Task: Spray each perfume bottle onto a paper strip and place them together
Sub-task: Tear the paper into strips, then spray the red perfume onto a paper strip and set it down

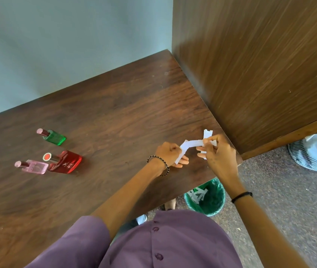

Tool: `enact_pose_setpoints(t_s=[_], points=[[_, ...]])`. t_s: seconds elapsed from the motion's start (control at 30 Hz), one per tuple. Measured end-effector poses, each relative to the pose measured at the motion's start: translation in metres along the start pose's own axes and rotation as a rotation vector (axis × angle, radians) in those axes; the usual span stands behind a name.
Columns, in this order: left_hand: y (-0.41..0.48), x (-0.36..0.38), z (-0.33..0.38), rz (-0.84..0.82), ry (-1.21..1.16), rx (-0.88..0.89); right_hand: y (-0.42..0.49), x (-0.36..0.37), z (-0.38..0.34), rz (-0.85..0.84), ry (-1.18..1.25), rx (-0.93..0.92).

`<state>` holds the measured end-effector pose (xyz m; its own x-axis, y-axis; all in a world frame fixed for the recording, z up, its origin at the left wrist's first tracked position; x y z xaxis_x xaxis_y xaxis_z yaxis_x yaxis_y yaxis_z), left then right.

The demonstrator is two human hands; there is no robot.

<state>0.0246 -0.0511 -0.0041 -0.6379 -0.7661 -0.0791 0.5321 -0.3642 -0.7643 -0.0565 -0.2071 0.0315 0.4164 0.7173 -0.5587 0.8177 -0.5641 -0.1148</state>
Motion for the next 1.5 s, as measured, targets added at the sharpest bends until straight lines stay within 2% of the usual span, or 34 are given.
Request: enact_pose_setpoints(t_s=[0.17, 0.33, 0.47, 0.6, 0.77, 0.87, 0.97, 1.17, 1.27, 1.4, 1.5], points=[[0.017, 0.020, 0.005, 0.028, -0.054, -0.151, -0.005, -0.001, 0.007, 0.135, -0.069, 0.090], [0.035, 0.036, 0.005, 0.165, -0.149, -0.216, -0.020, 0.009, 0.010, 0.188, 0.117, 0.217], [0.043, 0.045, -0.003, 0.222, -0.219, -0.288, -0.028, 0.014, 0.011, 0.240, 0.205, 0.218], [0.042, 0.054, 0.003, 0.222, -0.219, -0.293, -0.029, 0.010, 0.004, 0.236, 0.136, 0.155], [0.037, 0.044, 0.010, 0.282, -0.042, -0.287, -0.029, 0.001, -0.019, 0.325, 0.045, -0.081], [0.038, 0.044, 0.009, 0.202, -0.098, -0.276, -0.022, -0.001, -0.017, 0.335, 0.048, -0.050], [0.040, 0.048, 0.015, 0.144, -0.055, -0.202, -0.015, -0.003, -0.007, 0.347, 0.039, -0.021], [0.051, 0.058, 0.027, 0.118, -0.024, -0.144, -0.006, -0.014, 0.010, 0.411, -0.033, -0.042], [0.054, 0.058, 0.025, 0.090, -0.020, -0.119, -0.003, -0.015, 0.018, 0.388, -0.061, -0.054], [0.053, 0.043, 0.017, 0.138, -0.147, -0.076, -0.001, -0.007, 0.020, 0.295, -0.091, -0.098], [0.047, 0.026, 0.015, 0.092, -0.324, -0.079, -0.002, 0.005, 0.008, 0.210, -0.096, -0.232]])
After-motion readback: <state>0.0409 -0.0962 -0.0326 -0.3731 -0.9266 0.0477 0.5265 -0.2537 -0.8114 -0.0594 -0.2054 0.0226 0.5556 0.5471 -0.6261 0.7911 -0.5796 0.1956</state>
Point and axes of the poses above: each hand's wrist, its own y-axis towards the middle knuckle, its own x-axis out of the palm, z = x × y, the point moved 5 cm from there along y, towards the middle knuckle, and after that the axes turned 6 degrees about -x, right-handed, at the moved point
